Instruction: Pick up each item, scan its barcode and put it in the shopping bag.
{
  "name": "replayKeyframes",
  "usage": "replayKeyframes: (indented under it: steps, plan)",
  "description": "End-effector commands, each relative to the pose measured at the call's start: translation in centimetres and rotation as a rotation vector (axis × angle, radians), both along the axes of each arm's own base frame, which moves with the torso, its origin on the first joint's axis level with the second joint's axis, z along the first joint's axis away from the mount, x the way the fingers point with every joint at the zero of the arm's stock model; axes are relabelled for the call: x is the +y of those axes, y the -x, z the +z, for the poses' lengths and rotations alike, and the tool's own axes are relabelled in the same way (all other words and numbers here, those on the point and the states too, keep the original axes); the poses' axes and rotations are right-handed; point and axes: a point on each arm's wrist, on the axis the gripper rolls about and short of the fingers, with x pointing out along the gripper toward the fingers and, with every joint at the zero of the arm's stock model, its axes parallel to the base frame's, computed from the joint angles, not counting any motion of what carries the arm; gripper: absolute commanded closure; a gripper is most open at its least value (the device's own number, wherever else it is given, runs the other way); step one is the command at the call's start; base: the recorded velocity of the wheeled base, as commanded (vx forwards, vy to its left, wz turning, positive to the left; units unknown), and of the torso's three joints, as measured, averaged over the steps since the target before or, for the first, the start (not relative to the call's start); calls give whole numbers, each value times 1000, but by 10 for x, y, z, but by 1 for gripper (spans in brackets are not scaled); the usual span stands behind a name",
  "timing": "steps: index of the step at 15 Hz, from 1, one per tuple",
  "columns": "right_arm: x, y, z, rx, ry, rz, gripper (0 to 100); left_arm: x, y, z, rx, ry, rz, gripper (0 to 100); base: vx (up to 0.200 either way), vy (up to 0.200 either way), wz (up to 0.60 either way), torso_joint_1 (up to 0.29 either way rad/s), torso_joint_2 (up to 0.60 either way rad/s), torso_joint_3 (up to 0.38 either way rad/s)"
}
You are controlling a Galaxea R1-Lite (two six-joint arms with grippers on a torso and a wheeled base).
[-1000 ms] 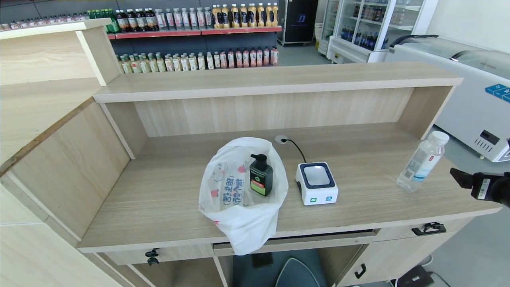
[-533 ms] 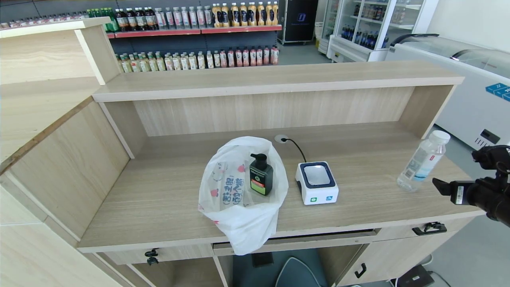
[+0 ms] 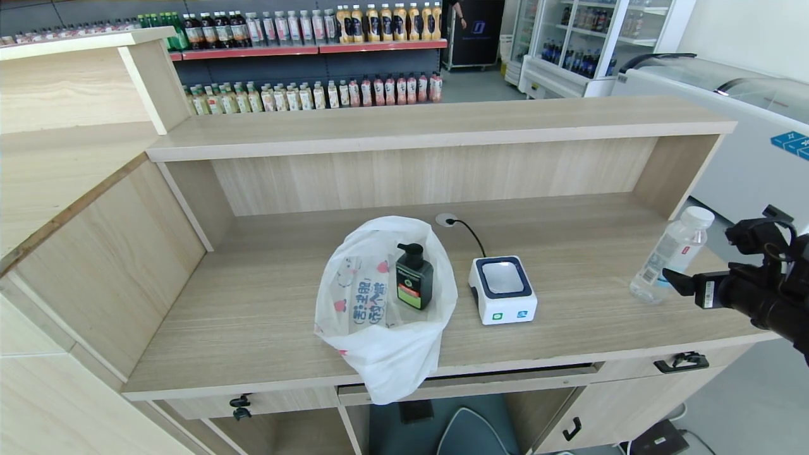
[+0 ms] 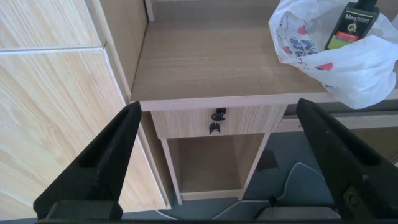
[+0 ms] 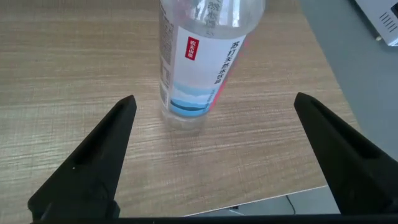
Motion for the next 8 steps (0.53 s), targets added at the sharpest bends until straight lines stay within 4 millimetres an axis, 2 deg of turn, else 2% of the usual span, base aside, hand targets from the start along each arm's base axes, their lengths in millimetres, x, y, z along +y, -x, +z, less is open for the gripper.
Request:
replayKeyframes:
  steps: [1, 8]
  plan:
    - [-4, -9, -2, 1, 27, 2, 0, 0, 0, 0, -1, 0, 0, 0, 0, 0, 0, 0, 0, 0]
    - [-7, -24, -11, 12, 50, 12, 0, 0, 0, 0, -1, 0, 0, 0, 0, 0, 0, 0, 0, 0]
